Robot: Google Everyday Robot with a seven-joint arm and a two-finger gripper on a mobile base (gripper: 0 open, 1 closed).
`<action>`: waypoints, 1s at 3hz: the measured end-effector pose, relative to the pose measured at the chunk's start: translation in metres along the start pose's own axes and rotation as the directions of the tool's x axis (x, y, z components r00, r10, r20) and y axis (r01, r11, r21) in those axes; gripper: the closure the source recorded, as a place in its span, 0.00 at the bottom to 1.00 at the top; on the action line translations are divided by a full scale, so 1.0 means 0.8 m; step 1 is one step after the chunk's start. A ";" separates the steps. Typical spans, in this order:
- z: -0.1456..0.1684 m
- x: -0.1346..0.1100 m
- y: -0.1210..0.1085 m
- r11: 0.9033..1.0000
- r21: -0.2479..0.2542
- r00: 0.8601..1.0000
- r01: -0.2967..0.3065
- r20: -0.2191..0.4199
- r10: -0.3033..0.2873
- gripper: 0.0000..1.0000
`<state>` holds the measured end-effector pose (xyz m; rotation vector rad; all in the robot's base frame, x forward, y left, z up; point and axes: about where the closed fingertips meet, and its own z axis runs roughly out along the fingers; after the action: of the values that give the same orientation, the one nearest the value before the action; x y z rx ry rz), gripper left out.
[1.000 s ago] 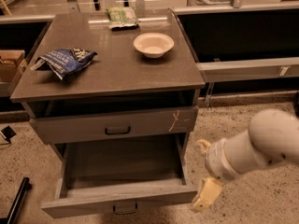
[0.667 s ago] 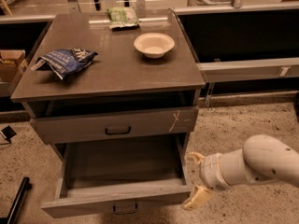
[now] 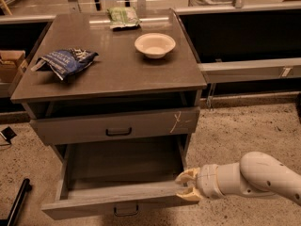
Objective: Close middle drawer
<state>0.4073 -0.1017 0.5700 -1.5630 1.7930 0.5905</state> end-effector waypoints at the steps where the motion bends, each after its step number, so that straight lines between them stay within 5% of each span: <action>1: 0.017 0.011 0.001 0.999 -0.045 1.000 -0.003 0.022 0.004 0.85; 2: 0.072 0.041 0.051 0.993 -0.114 0.995 0.003 0.099 0.009 1.00; 3: 0.112 0.060 0.090 0.990 -0.142 0.992 0.019 0.126 -0.001 1.00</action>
Offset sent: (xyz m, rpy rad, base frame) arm -0.0643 0.0380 -0.1156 0.1971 0.0954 0.1302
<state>0.3518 -0.0569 0.4676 -1.5908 1.6794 0.8104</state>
